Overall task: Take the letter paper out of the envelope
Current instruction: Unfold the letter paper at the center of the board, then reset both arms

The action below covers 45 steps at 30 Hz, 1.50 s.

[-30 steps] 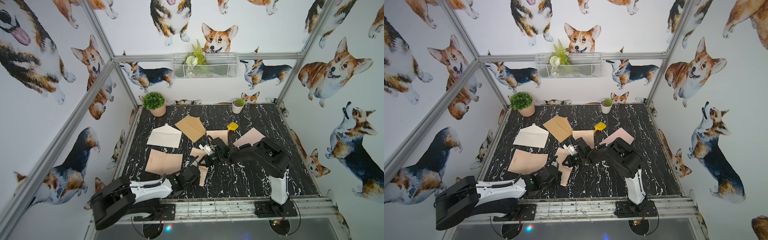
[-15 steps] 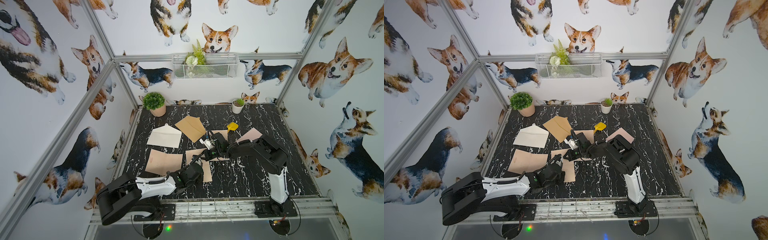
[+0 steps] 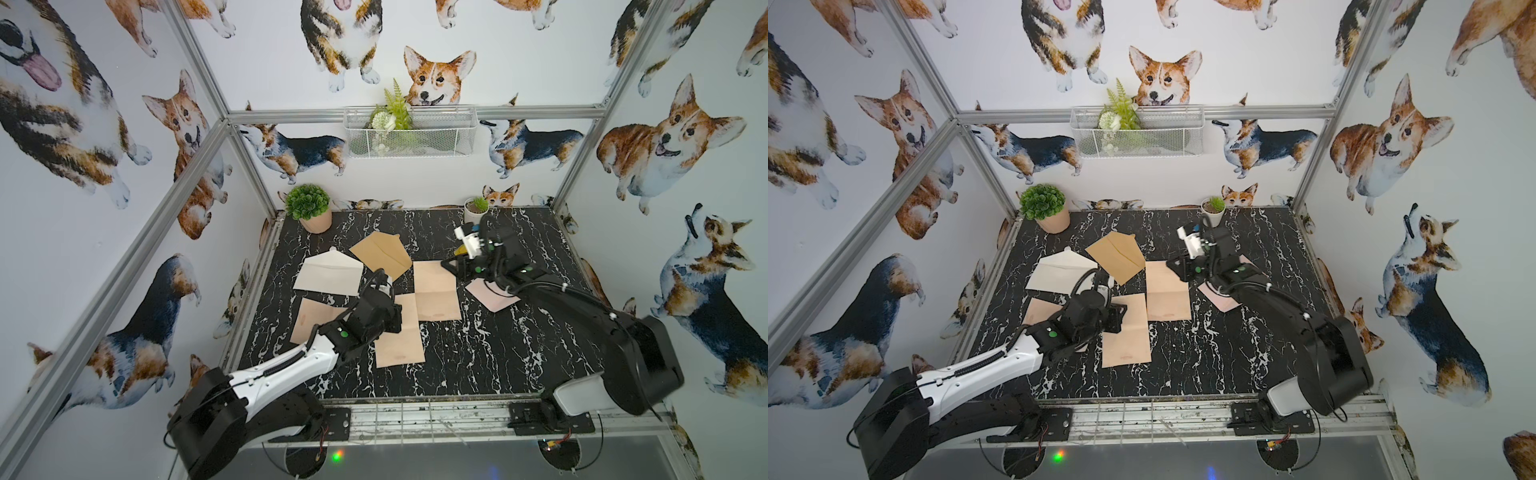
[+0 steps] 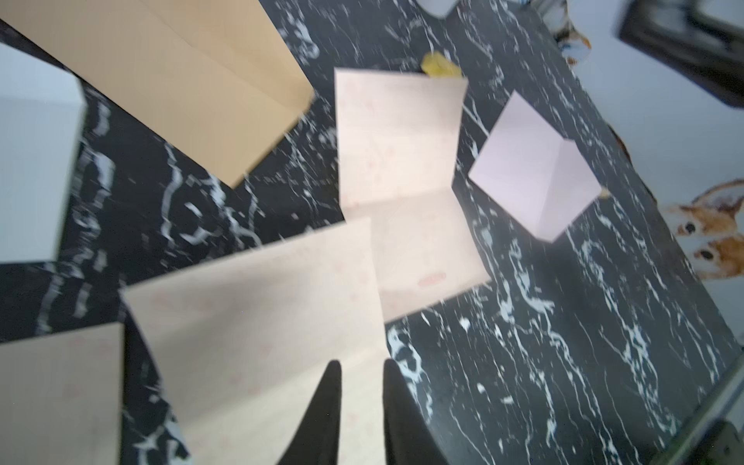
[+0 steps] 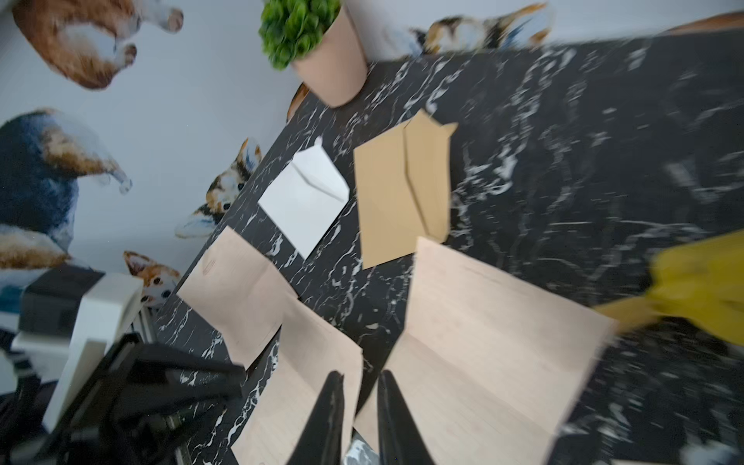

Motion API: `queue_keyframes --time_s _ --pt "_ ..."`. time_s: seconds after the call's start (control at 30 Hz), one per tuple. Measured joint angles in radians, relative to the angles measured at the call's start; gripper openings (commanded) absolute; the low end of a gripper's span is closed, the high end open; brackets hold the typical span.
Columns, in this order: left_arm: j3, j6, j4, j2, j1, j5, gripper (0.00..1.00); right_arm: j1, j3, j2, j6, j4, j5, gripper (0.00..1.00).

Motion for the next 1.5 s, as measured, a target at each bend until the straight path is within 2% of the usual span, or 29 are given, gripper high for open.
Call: queue_keyframes --time_s 0.1,0.17,0.23,0.3,0.4,0.53,0.67,0.83,0.93,1.0,1.1,1.2,1.27,1.37,1.4,1.43,1.5 --pt "0.009 0.041 0.021 0.035 0.205 0.056 0.36 -0.266 -0.106 -0.143 0.004 0.034 0.008 0.47" --pt "0.021 0.063 0.043 0.079 0.313 0.101 0.4 -0.376 -0.152 -0.168 0.003 0.024 0.016 0.56" --pt "0.029 0.07 0.072 0.113 0.389 0.143 0.43 -0.42 -0.175 -0.165 -0.009 0.006 0.04 0.62" --pt "0.03 0.085 0.109 0.135 0.443 0.117 0.45 -0.43 -0.219 -0.161 -0.037 0.036 0.074 0.69" --pt "0.031 0.145 0.169 0.16 0.456 0.07 0.49 -0.436 -0.369 -0.168 -0.076 0.151 0.169 0.73" --pt "0.048 0.279 0.237 0.217 0.46 -0.053 0.55 -0.439 -0.568 -0.148 -0.105 0.382 0.307 0.76" --pt "0.03 0.42 0.312 0.29 0.465 -0.197 0.56 -0.439 -0.657 -0.054 -0.121 0.602 0.338 0.77" --pt "0.003 0.51 0.385 0.408 0.483 -0.28 0.53 -0.386 -0.592 0.081 -0.142 0.691 0.406 0.82" --pt "-0.016 0.539 0.465 0.415 0.492 -0.3 0.56 -0.33 -0.574 0.093 -0.17 0.707 0.448 0.82" --pt "-0.092 0.548 0.576 0.403 0.518 -0.272 0.59 -0.329 -0.575 0.102 -0.179 0.718 0.492 0.85" --pt "-0.151 0.547 0.642 0.41 0.602 -0.169 0.63 -0.325 -0.577 0.103 -0.186 0.726 0.517 0.88" --pt "-0.166 0.548 0.719 0.417 0.611 -0.074 0.67 -0.325 -0.581 0.106 -0.187 0.733 0.528 0.91" --pt "-0.177 0.547 0.753 0.422 0.615 -0.06 0.75 -0.325 -0.581 0.107 -0.188 0.735 0.541 0.92" --pt "-0.189 0.547 0.799 0.43 0.615 -0.038 0.76 -0.325 -0.581 0.108 -0.188 0.736 0.543 0.93" --pt "-0.194 0.548 0.814 0.433 0.614 -0.031 0.82 -0.325 -0.581 0.108 -0.188 0.737 0.543 0.94" --pt "-0.201 0.548 0.826 0.436 0.613 -0.032 1.0 -0.325 -0.581 0.108 -0.188 0.737 0.543 0.95" --pt "-0.212 0.552 0.848 0.441 0.607 -0.033 1.0 -0.325 -0.581 0.108 -0.188 0.737 0.543 0.96"
